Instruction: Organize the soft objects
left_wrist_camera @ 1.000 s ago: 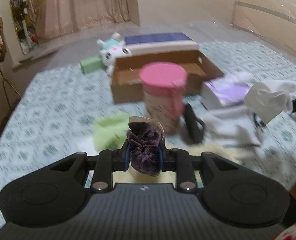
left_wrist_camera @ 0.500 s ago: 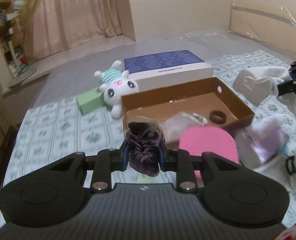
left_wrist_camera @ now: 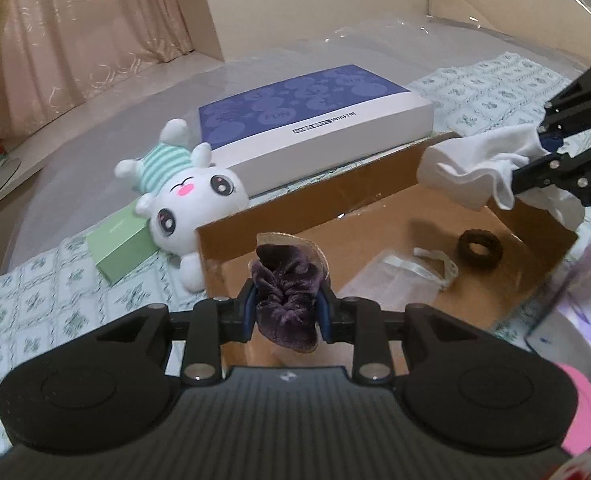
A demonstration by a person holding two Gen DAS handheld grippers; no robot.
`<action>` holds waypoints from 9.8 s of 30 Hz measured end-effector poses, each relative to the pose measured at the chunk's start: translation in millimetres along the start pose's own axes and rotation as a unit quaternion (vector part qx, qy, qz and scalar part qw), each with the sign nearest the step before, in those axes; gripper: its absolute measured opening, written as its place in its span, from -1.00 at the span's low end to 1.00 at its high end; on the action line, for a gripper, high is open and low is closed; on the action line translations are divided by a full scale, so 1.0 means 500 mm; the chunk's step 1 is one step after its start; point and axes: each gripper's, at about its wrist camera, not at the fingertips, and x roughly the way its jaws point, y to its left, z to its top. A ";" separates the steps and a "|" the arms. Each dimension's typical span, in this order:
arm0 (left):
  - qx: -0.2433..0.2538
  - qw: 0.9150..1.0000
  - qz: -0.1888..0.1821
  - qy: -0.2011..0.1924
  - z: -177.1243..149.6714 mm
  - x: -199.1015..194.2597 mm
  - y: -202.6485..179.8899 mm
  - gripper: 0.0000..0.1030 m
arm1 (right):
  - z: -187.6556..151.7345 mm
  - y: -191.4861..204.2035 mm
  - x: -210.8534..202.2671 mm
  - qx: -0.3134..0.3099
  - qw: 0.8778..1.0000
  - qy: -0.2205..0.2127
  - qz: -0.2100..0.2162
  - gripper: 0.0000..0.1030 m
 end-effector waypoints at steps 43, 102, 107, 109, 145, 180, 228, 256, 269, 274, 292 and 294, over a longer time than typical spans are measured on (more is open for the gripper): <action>-0.117 0.993 0.020 -0.003 -0.078 -0.146 0.038 0.20 | -0.066 0.039 -0.166 0.107 0.992 -0.062 -0.004 0.42; -0.224 0.967 0.114 -0.045 -0.487 -0.790 -0.384 0.20 | -0.377 0.485 -0.637 0.267 0.957 -0.087 -0.072 0.42; -0.214 0.971 0.102 -0.036 -0.482 -0.743 -0.391 0.20 | -0.389 0.468 -0.600 0.278 0.955 -0.076 -0.064 0.42; -0.217 0.971 0.095 -0.030 -0.481 -0.715 -0.387 0.20 | -0.391 0.460 -0.581 0.277 0.956 -0.069 -0.066 0.42; -0.256 0.965 0.060 0.023 -0.479 -0.389 -0.268 0.36 | -0.415 0.353 -0.373 0.307 0.945 0.029 -0.105 0.42; -0.204 0.978 0.009 -0.040 -0.435 -0.538 -0.277 -0.81 | -0.449 0.320 -0.415 0.337 0.934 0.018 -0.118 0.42; -0.324 0.946 0.013 0.000 -0.546 -0.355 -0.215 -0.52 | -0.406 0.313 -0.285 0.312 0.942 0.007 -0.128 -0.83; -0.323 0.946 0.013 -0.001 -0.549 -0.356 -0.211 -0.51 | -0.430 0.338 -0.361 0.294 0.947 0.023 -0.130 -0.15; -0.324 0.946 0.013 -0.002 -0.549 -0.357 -0.213 -0.51 | -0.533 0.248 -0.389 0.447 0.874 -0.020 -0.188 0.28; -0.325 0.946 0.013 -0.004 -0.550 -0.355 -0.212 -0.50 | -0.522 0.255 -0.424 0.414 0.883 -0.028 -0.219 0.28; -0.318 0.948 0.011 -0.001 -0.547 -0.357 -0.213 -0.51 | -0.364 0.373 -0.403 0.181 0.963 -0.142 -0.141 -0.94; -0.319 0.948 0.010 -0.001 -0.548 -0.358 -0.213 -0.51 | -0.347 0.418 -0.360 0.119 0.979 -0.119 -0.111 -0.94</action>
